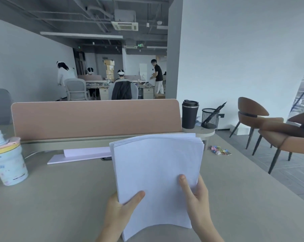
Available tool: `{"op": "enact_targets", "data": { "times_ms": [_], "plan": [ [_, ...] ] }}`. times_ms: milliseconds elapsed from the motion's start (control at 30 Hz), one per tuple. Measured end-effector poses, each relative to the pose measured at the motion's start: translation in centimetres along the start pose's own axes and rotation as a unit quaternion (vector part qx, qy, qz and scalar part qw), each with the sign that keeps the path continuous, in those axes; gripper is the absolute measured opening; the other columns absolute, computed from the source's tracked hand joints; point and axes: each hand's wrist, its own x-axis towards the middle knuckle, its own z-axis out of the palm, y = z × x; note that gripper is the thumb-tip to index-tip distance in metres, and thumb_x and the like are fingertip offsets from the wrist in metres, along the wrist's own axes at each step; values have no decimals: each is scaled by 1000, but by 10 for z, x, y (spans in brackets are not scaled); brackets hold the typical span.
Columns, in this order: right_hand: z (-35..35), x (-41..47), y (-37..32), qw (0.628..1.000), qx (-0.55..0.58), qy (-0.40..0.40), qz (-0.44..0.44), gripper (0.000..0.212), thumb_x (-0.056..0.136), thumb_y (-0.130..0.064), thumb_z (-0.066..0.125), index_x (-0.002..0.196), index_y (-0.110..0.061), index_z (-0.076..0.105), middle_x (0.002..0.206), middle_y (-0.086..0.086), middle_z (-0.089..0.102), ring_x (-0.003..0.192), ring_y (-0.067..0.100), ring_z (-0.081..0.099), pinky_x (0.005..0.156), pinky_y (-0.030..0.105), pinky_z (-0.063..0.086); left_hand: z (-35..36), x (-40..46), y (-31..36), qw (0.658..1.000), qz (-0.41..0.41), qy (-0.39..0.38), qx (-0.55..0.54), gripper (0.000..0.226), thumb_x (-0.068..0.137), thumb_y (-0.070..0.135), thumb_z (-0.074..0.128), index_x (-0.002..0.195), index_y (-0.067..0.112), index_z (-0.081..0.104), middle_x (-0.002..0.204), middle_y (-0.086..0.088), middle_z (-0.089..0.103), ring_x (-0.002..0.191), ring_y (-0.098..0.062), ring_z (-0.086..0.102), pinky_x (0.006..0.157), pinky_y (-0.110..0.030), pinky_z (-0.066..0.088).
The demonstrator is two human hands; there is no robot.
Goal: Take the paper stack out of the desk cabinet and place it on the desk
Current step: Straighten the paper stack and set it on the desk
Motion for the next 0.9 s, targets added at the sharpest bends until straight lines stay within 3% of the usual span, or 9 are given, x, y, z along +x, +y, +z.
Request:
{"op": "enact_targets", "data": {
  "times_ms": [133, 233, 300, 367, 467, 567, 733, 900],
  "plan": [
    [-4, 2, -7, 1000, -10, -4, -17, 36, 81, -53, 63, 110, -32, 67, 110, -8, 75, 104, 13, 71, 88, 42, 56, 3, -3, 8, 1000, 6, -3, -25, 15, 74, 11, 83, 86, 17, 76, 81, 8, 81, 75, -8, 76, 67, -30, 56],
    [-13, 7, -14, 999, -17, 9, -40, 31, 78, -57, 60, 84, -27, 59, 79, -18, 61, 72, 9, 57, 70, 34, 45, 3, -3, 9, 999, -4, -17, -49, 26, 69, 13, 88, 91, 17, 74, 83, 4, 81, 75, -12, 77, 62, -26, 57],
    [-15, 12, -18, 999, -19, 9, -50, 31, 79, -55, 59, 76, -26, 51, 69, -14, 49, 65, 10, 45, 66, 32, 38, 3, -4, 7, 998, -16, -23, -60, 30, 59, 19, 85, 87, 18, 76, 81, 5, 81, 74, -9, 77, 57, -21, 57],
    [-15, 17, -16, 999, -21, -8, -48, 27, 82, -51, 59, 88, -25, 57, 81, -8, 62, 77, 13, 60, 73, 36, 47, 4, -6, 3, 997, -31, -24, -65, 17, 62, 16, 88, 74, 23, 80, 78, 6, 81, 71, -6, 76, 58, -21, 56],
    [-13, 15, 0, 999, -33, -21, -28, 15, 86, -47, 59, 100, -41, 62, 105, -13, 72, 101, 7, 68, 87, 38, 54, 6, -10, -5, 997, -46, -18, -64, 25, 71, 2, 84, 66, 26, 80, 71, 10, 80, 64, -2, 74, 64, -27, 54],
    [-11, 5, 13, 999, -39, -21, -9, 17, 84, -51, 59, 100, -50, 65, 111, -16, 73, 104, 2, 68, 89, 36, 54, 9, -13, -8, 997, -37, -5, -66, 29, 71, -4, 82, 64, 24, 77, 67, 11, 79, 64, -1, 74, 64, -28, 57],
    [-10, 5, 8, 999, -36, -11, -26, 20, 85, -46, 62, 103, -41, 66, 110, -8, 74, 105, 12, 69, 86, 36, 55, 6, -11, -10, 996, -44, -38, -69, 29, 65, 10, 89, 72, 36, 81, 80, 5, 81, 74, -11, 77, 76, -38, 56],
    [-15, 7, 18, 998, -51, -22, -3, 31, 84, -53, 56, 110, -37, 65, 113, -14, 73, 105, 3, 68, 83, 29, 51, 4, -9, -17, 997, -60, -43, -35, 20, 73, 2, 82, 71, 22, 79, 79, 6, 81, 70, -4, 75, 62, -23, 57]
  ]
}}
